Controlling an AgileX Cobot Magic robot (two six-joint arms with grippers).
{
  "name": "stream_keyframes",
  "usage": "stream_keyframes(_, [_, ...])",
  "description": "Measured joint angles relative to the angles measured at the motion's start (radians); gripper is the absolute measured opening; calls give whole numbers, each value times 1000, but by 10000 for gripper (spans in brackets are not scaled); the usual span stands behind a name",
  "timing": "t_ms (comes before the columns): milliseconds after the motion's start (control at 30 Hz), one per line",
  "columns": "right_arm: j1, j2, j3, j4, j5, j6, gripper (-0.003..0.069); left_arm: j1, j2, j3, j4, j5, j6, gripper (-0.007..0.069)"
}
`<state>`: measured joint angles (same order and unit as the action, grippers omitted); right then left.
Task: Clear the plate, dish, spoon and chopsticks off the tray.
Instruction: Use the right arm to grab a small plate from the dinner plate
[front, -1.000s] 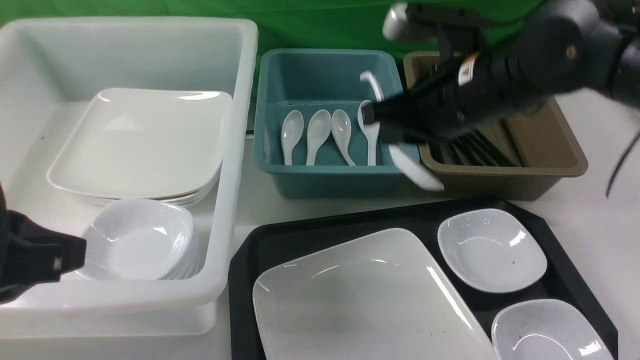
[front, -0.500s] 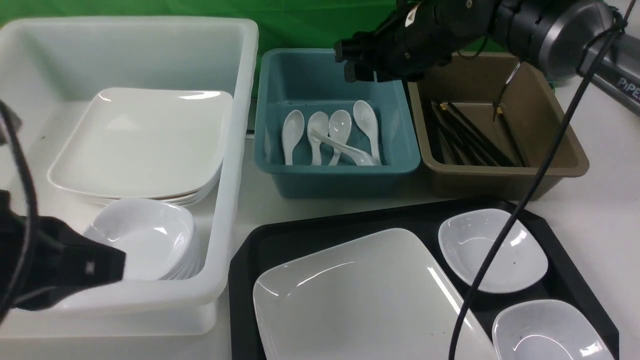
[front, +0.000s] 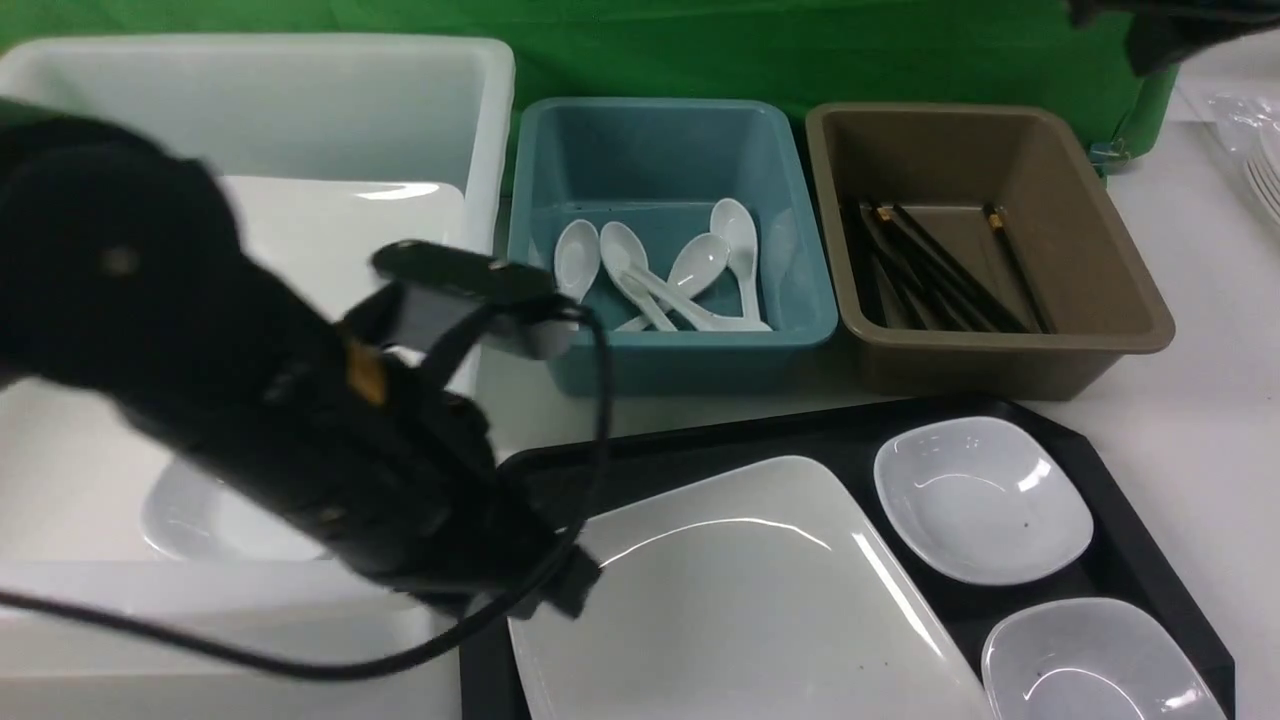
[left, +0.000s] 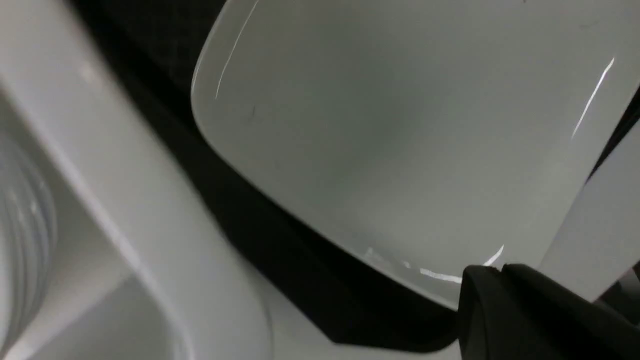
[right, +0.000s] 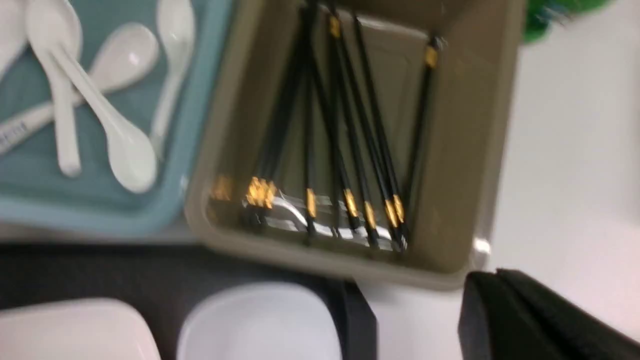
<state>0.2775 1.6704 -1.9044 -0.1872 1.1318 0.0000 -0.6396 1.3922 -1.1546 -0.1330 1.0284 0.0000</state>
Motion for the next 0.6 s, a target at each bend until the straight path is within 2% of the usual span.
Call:
stream_keyframes(167, [-22,-205,287,1,-3,-9,17,-8,227,-199,20,3,7,28])
stream_keyframes(433, [-24,-474,671,13,-26,16,17,-8,394,-354,26,45,41,185])
stream_keyframes(533, [-24,-533,831,50,-33,17,17,-8,405,-366,24,53,45,274])
stream_keyframes(600, [-25,-533,883,95,-48,8,17,-8,405,-366,18,57,45,290])
